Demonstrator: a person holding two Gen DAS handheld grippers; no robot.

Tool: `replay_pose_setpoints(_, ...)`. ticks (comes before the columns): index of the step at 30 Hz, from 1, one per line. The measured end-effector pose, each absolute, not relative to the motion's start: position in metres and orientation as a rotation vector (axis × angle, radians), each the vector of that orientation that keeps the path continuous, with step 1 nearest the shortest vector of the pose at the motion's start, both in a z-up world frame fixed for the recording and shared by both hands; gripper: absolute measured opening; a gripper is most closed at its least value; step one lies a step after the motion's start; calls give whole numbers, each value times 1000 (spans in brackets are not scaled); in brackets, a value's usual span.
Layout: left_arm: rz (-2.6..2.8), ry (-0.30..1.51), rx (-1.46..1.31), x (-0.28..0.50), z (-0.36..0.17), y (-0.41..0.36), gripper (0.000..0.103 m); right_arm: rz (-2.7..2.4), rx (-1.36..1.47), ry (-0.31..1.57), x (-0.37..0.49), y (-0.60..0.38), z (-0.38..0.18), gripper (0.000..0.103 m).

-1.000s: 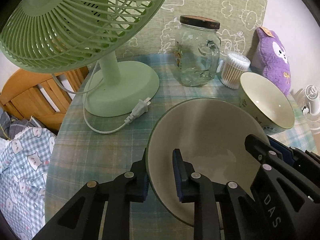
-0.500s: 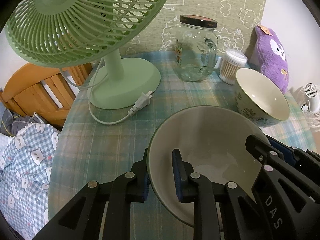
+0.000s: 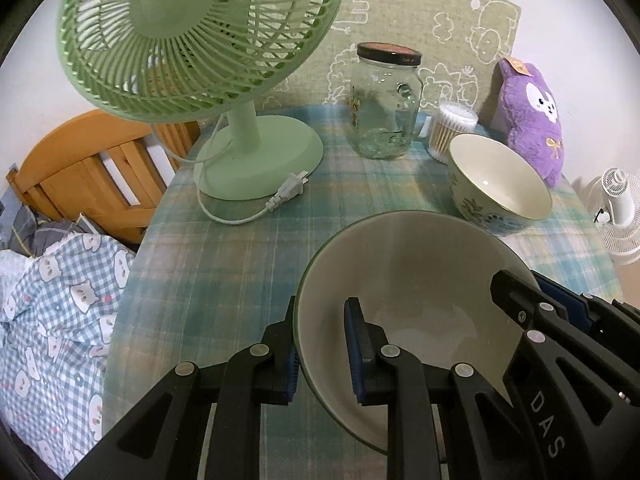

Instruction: Organize plates and bowls

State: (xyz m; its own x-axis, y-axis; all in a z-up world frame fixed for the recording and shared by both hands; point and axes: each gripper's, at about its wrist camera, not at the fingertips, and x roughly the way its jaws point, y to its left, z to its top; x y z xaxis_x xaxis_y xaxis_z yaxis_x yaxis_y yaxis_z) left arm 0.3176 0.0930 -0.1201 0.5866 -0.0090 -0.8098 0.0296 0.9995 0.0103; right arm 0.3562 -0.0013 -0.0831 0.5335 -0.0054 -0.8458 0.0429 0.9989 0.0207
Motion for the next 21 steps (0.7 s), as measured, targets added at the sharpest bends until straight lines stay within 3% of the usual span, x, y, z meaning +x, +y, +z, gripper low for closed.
replay_pose_setpoints(21,1,867,7,247,-63,60,18,-13,65,939,282,-37,-21,20)
